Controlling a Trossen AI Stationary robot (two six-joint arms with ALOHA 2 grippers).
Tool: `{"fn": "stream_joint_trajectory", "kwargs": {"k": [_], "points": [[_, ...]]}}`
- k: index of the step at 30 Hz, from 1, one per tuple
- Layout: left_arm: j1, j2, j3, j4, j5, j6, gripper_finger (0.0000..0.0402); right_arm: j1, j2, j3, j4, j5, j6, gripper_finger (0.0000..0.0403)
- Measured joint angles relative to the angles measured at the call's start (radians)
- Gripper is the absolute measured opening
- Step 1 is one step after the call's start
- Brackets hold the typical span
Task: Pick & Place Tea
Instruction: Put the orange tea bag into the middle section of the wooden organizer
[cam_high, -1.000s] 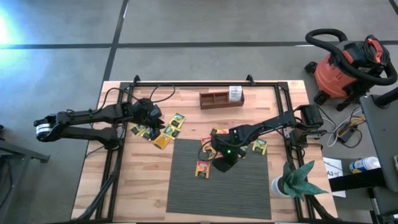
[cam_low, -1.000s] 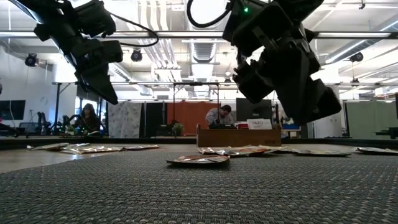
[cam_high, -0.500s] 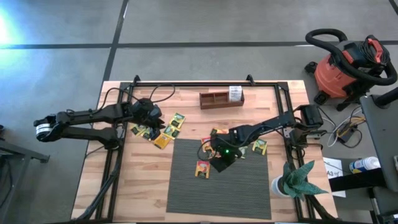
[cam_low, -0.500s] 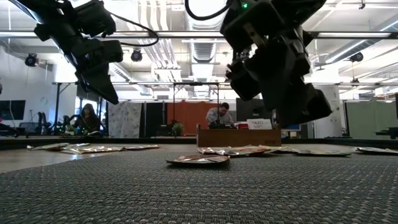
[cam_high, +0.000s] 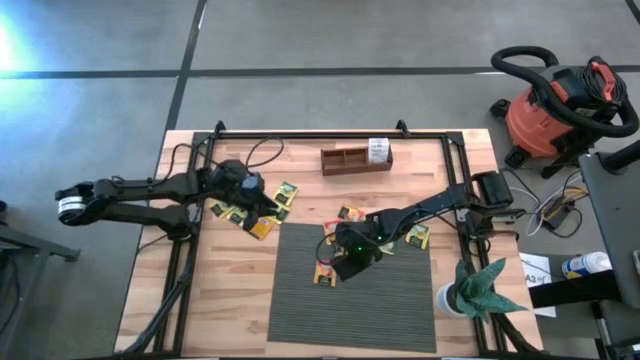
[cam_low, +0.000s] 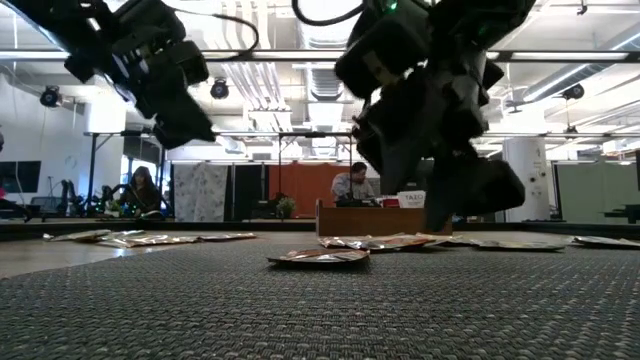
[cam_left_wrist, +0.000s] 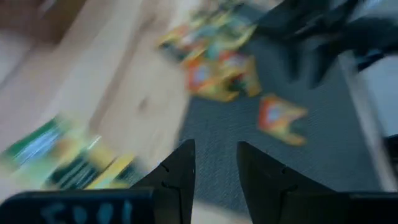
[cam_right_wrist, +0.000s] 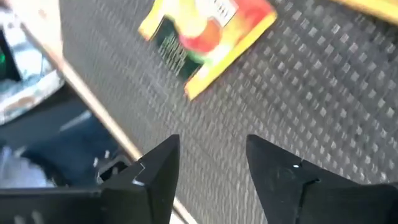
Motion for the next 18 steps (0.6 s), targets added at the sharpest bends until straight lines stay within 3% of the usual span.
{"fn": "stream_joint_trajectory", "kwargs": {"k": [7,13,18], "points": [[-0.131,0.105,-0.054,0.211,-0.003,-0.041,0.0112,0.0,0.017,0.003,0.024,0.074,0.075,0.0183],[-0.283,0.251,-0.03,0.256,-0.173,0.015,0.0112,0.014,0.023,0.004,0.08,0.074,0.106,0.0183],[-0.366,0.386,0.025,0.36,-0.206,0.003,0.0112,0.037,0.043,0.005,0.14,0.075,0.128,0.0183]]}}
